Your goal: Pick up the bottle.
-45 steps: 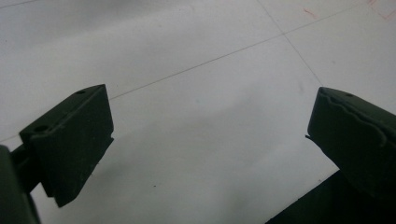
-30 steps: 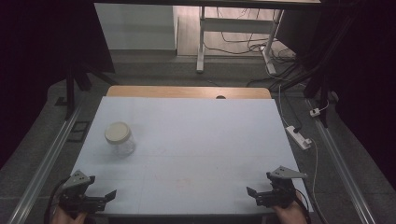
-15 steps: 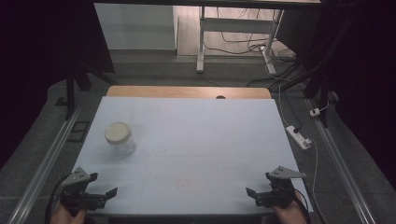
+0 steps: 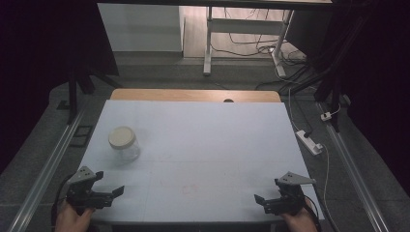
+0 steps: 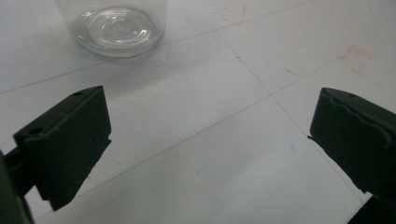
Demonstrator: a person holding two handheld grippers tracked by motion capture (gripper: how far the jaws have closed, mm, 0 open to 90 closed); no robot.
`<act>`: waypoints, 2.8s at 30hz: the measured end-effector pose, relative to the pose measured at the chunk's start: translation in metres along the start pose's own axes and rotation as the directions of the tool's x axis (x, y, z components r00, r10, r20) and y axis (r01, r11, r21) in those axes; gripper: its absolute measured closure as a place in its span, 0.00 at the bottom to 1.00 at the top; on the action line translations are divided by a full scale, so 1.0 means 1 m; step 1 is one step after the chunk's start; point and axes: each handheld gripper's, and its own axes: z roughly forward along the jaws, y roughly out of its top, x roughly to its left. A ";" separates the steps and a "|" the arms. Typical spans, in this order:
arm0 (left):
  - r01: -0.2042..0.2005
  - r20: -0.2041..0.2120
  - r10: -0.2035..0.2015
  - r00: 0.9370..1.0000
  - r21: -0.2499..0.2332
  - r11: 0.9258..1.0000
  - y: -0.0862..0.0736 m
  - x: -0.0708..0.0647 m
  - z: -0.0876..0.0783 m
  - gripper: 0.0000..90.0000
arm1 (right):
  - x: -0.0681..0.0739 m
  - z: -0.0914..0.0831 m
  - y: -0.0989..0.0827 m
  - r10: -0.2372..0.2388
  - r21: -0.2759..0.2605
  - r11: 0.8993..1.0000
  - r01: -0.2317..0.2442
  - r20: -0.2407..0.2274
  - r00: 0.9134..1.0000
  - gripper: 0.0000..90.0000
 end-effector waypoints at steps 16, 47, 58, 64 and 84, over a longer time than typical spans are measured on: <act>0.001 -0.030 -0.001 1.000 -0.022 1.000 0.014 0.013 0.017 0.00 | 0.001 0.001 0.000 -0.018 0.011 1.000 0.018 -0.011 1.000 0.00; -0.040 -0.096 0.038 0.995 -0.010 0.999 0.055 0.047 0.050 0.00 | 0.003 0.003 0.001 -0.035 0.029 0.999 0.035 -0.016 0.999 0.00; -0.056 -0.093 0.054 0.994 -0.019 0.998 0.071 0.055 0.064 0.00 | 0.002 0.003 0.001 -0.033 0.030 0.999 0.033 -0.017 0.999 0.00; -0.063 -0.092 0.061 0.994 -0.021 0.998 0.079 0.057 0.072 0.00 | 0.002 0.003 0.001 -0.031 0.030 0.999 0.032 -0.018 0.999 0.00; -0.081 -0.140 0.079 0.987 -0.006 0.997 0.087 0.055 0.085 0.07 | 0.002 0.004 0.001 -0.032 0.035 0.999 0.033 -0.020 0.999 0.00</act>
